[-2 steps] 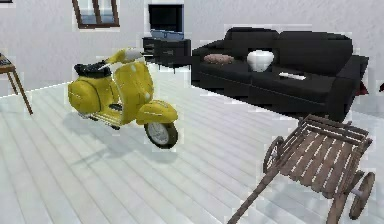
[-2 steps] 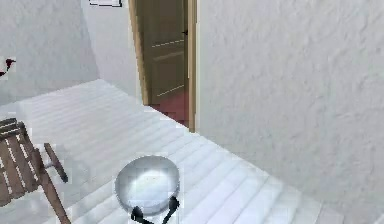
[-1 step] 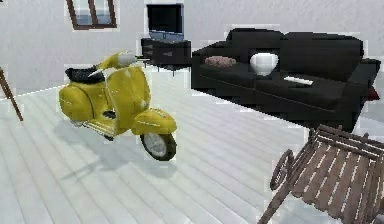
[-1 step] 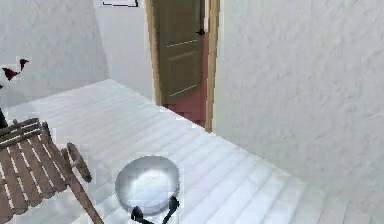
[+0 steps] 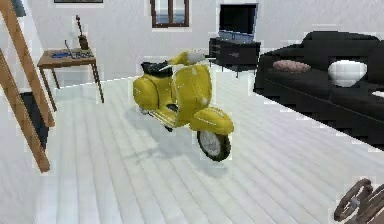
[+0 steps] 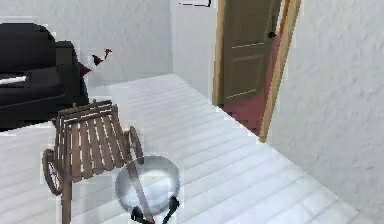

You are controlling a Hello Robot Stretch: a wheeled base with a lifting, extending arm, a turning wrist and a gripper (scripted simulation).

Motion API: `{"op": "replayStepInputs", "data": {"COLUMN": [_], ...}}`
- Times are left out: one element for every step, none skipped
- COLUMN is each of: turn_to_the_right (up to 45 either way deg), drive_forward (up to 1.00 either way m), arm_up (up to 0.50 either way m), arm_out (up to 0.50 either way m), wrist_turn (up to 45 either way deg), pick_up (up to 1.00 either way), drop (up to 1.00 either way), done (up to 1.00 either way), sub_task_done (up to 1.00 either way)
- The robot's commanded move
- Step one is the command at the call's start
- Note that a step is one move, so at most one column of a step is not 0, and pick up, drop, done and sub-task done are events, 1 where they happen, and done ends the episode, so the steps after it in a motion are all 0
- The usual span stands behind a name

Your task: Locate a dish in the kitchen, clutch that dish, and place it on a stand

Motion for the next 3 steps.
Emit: {"op": "replayStepInputs", "data": {"turn_to_the_right": [0.0,-12.0,0.0], "drive_forward": [0.50,0.00,0.30], "arm_up": [0.00,0.00,0.00], "arm_out": [0.00,0.00,0.00], "wrist_turn": [0.0,0.0,0.0], "pick_up": [0.00,0.00,0.00], "drop": [0.00,0.00,0.00], "done": [0.00,0.00,0.00], "sub_task_done": [0.00,0.00,0.00]}}
